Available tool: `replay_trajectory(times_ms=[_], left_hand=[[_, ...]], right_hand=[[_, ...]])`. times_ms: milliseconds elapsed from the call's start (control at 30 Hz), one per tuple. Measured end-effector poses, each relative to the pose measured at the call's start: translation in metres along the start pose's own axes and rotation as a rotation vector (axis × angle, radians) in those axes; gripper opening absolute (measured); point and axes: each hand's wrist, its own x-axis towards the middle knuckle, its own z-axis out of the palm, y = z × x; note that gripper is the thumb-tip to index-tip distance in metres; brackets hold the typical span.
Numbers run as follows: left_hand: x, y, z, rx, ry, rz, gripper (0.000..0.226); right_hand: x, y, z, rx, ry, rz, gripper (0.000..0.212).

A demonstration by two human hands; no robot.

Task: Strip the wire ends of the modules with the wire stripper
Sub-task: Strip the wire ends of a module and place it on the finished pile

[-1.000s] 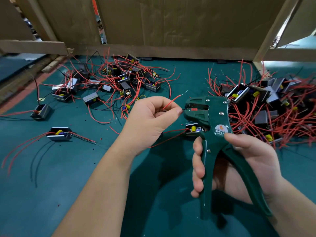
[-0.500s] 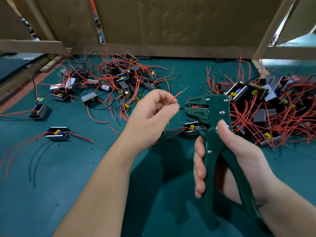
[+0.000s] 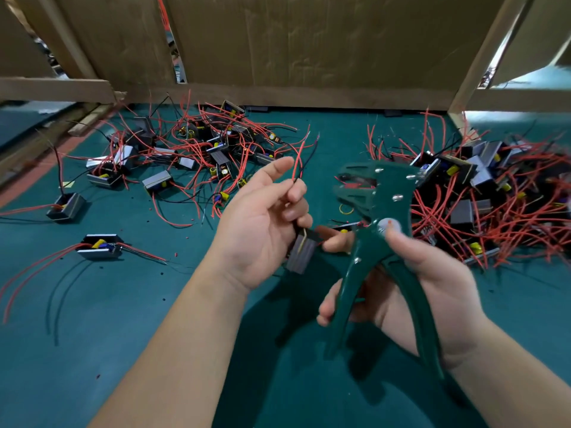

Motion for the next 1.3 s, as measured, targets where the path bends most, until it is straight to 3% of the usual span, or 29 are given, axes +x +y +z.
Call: replay_trajectory(times_ms=[100, 233, 300, 400, 533, 633, 800, 867, 1000, 1067, 1133, 1167, 1233, 1300], left_hand=[[-0.003, -0.002, 0.005, -0.095, 0.021, -0.089, 0.031], [0.001, -0.003, 0.001, -0.035, 0.072, -0.096, 0.030], [0.006, 0.000, -0.009, 0.259, 0.174, 0.112, 0.034], [0.012, 0.010, -0.034, 1.039, 0.440, 0.452, 0.041], [0.014, 0.026, -0.065, 1.383, 0.766, 0.444, 0.045], [0.013, 0.033, -0.073, 1.441, 1.016, 0.427, 0.051], [0.007, 0.050, -0.082, 1.284, 1.410, 0.542, 0.053], [0.007, 0.054, -0.090, 1.293, 1.401, 0.394, 0.046], [0.014, 0.046, -0.099, 1.464, 1.073, -0.159, 0.034], [0.018, 0.040, -0.100, 1.538, 0.977, -0.231, 0.032], [0.020, 0.039, -0.100, 1.555, 0.975, -0.205, 0.027], [0.020, 0.039, -0.100, 1.549, 0.998, -0.186, 0.022], [0.021, 0.039, -0.099, 1.468, 1.023, -0.122, 0.019], [0.021, 0.039, -0.097, 1.214, 0.976, 0.024, 0.028]], right_hand=[[0.001, 0.007, 0.007, -0.094, -0.103, 0.060, 0.065], [0.001, 0.009, 0.008, -0.105, -0.056, 0.012, 0.070], [-0.001, 0.003, 0.005, -0.067, 0.025, -0.066, 0.076], [-0.007, -0.014, -0.005, -0.121, 0.184, -0.150, 0.075], [-0.011, -0.026, -0.019, -0.387, 0.418, -0.186, 0.057], [-0.010, -0.024, -0.022, -0.512, 0.472, -0.219, 0.059], [-0.012, -0.022, -0.027, -0.508, 0.446, -0.294, 0.041], [-0.014, -0.021, -0.024, -0.467, 0.409, -0.351, 0.038], [-0.015, -0.028, -0.023, -0.148, 0.223, -0.303, 0.058], [-0.014, -0.035, -0.018, 0.149, -0.067, -0.172, 0.067], [-0.018, -0.036, -0.015, 0.330, -0.221, -0.074, 0.064], [-0.017, -0.032, -0.016, 0.264, -0.210, -0.053, 0.064], [-0.013, -0.027, -0.015, 0.014, 0.011, -0.041, 0.070], [-0.009, -0.022, -0.011, -0.029, 0.212, -0.016, 0.076]])
